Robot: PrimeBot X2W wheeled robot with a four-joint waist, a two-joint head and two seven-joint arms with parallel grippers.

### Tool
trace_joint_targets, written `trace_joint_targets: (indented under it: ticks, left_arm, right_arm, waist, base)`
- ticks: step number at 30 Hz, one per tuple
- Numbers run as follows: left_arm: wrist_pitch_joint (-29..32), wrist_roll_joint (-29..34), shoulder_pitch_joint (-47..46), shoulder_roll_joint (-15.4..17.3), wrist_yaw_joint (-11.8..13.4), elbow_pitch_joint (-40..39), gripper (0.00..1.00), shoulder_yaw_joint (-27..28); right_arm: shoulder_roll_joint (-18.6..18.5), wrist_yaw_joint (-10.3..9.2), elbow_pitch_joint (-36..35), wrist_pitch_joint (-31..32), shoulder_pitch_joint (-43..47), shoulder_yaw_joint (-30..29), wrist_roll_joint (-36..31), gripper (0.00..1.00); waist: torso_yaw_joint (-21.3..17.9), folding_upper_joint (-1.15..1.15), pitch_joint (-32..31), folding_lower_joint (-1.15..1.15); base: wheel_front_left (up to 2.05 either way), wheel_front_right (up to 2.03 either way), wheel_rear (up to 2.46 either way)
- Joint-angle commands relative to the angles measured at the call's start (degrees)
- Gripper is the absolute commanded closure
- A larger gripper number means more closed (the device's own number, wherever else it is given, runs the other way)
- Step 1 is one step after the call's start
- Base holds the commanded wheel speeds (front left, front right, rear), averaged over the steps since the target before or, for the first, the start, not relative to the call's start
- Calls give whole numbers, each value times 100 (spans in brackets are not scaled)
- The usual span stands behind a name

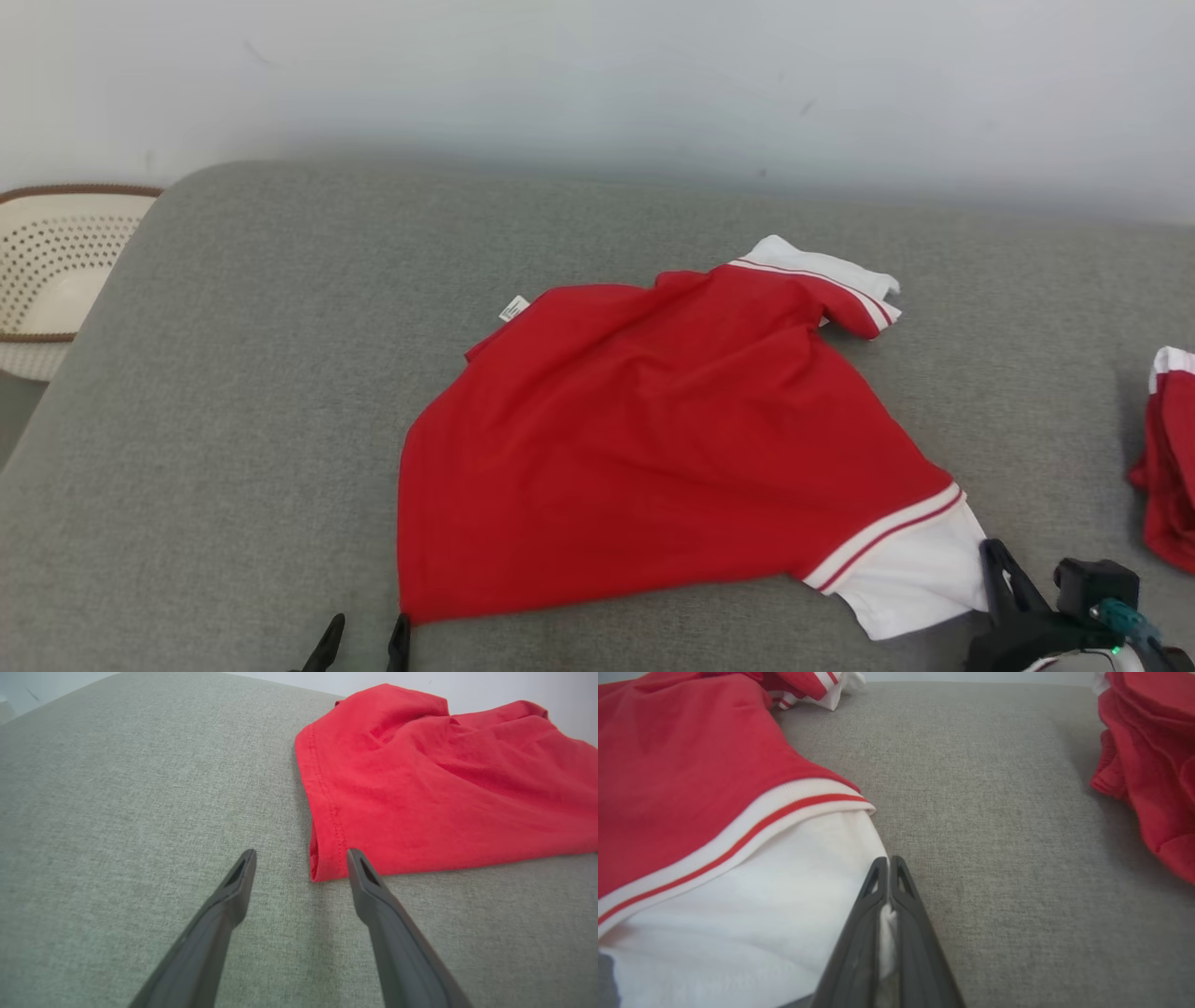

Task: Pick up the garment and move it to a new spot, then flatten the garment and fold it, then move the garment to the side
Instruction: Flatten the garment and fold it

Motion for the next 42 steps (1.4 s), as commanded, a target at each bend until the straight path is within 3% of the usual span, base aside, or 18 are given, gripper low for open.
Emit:
trace_joint_targets:
  ticks: [1, 4, 5, 6, 7, 14, 22, 40, 42]
  left_arm:
    - [-2, -86, 59, 2, 17, 32, 0, -35]
    - [-2, -136, 73, 3, 50, 38, 0, -76]
    - [-2, -128, 76, 2, 65, 35, 0, -86]
    - [-2, -138, 73, 3, 70, 36, 0, -97]
    - [-2, -133, 66, 2, 75, 44, 0, -111]
    - [-2, -265, 63, 3, 70, 29, 0, -250]
    - [-2, -450, 230, 2, 7, 146, 0, -458]
    - [-2, -744, 236, 1, -97, 513, 0, -587]
    - [-1, -770, 217, 3, -93, 524, 15, -554]
  right_arm:
    - [-80, -8, -8, 6, 146, -64, -55, 100]
    - [-143, -8, 18, 6, 251, -174, -124, 100]
    - [-156, -8, 44, 6, 266, -231, -139, 88]
    - [-166, -8, 62, 6, 271, -287, -146, 11]
    - [-167, -8, 75, 6, 280, -313, -160, 0]
    - [-77, -8, -509, 5, 348, -573, -348, 0]
    - [196, -8, -1152, 4, 632, -346, -464, 0]
    - [153, -8, -1190, 4, 793, -157, -383, 0]
    - [149, -8, -1190, 4, 799, -148, -367, 0]
  waist:
    - [-158, 0, -126, 0]
    - [-259, 0, -173, 0]
    - [-284, 0, -175, 0]
    - [-306, 0, -175, 0]
    - [-324, 0, -178, 0]
    - [-438, 0, -225, 0]
    - [-612, 0, -436, 0]
    - [-1188, 0, -387, 0]
    - [-1243, 0, -361, 0]
  base:
    - [0, 0, 0]
    - [0, 0, 0]
    - [0, 0, 0]
    - [0, 0, 0]
    - [0, 0, 0]
    - [0, 0, 0]
    - [0, 0, 0]
    - [0, 0, 0]
    - [0, 0, 0]
